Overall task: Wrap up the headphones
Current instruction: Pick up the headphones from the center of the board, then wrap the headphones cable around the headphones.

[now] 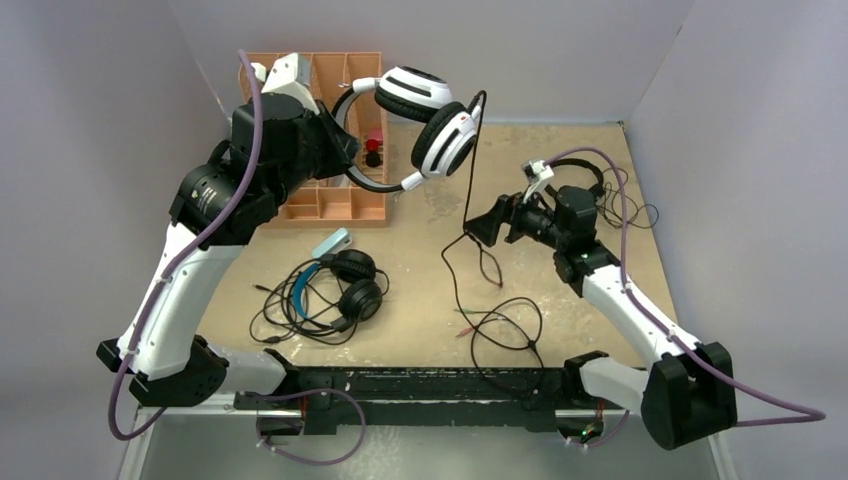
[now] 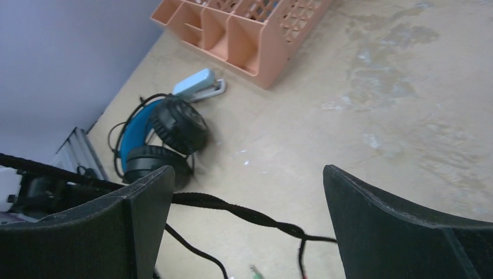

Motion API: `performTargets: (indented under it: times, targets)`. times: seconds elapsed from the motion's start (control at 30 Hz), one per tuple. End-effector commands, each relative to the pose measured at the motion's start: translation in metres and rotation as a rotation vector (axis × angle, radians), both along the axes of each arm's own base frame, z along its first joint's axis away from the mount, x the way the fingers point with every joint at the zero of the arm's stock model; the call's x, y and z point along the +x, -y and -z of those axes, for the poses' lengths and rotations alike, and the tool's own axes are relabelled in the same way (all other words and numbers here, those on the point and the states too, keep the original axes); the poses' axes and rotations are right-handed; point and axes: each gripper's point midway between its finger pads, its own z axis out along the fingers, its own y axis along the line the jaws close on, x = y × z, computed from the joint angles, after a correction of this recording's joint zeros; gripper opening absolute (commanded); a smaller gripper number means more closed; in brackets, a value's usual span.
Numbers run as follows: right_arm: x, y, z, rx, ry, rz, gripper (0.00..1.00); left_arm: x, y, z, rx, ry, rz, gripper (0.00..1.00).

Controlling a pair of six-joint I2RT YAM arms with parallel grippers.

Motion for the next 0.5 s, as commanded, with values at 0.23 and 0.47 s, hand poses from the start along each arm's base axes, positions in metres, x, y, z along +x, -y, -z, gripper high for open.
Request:
performTargets:
  times: [0.23, 0.47]
  targets:
    - [-0.022, 0.041, -0.026, -0.118, -0.044, 0.228, 0.96, 0.006, 0.007, -0.041, -0.129, 0.087, -0.008, 0.0]
    - [-0.066, -0.003, -0.027, 0.0, -0.05, -0.028, 0.94, 0.012, 0.004, -0.04, -0.146, 0.095, -0.05, 0.0]
